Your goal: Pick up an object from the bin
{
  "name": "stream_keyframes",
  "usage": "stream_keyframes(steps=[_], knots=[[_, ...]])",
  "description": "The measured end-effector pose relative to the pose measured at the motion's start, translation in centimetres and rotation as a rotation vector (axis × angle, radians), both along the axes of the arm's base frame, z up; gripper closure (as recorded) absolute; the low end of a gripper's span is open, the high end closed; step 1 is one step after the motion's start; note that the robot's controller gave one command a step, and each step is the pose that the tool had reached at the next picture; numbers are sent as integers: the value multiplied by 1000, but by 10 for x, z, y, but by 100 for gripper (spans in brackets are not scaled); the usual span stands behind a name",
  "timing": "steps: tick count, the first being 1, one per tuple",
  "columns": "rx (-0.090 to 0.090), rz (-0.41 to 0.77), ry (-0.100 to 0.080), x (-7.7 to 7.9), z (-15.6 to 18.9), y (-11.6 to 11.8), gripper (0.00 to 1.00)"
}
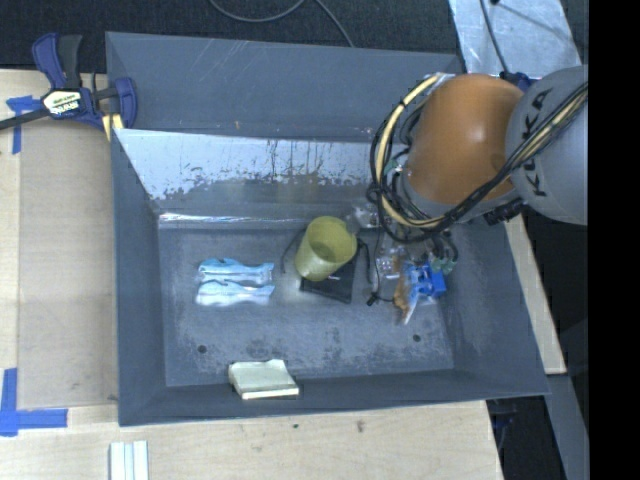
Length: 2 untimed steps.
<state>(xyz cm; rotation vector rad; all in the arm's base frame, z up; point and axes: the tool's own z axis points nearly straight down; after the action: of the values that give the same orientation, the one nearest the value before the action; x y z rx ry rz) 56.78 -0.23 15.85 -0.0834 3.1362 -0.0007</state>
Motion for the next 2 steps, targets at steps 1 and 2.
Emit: stream_keyframes(steps=[1, 2], knots=[[0, 87, -4, 16, -5, 9, 0], [2, -159, -9, 17, -64, 11, 0]])
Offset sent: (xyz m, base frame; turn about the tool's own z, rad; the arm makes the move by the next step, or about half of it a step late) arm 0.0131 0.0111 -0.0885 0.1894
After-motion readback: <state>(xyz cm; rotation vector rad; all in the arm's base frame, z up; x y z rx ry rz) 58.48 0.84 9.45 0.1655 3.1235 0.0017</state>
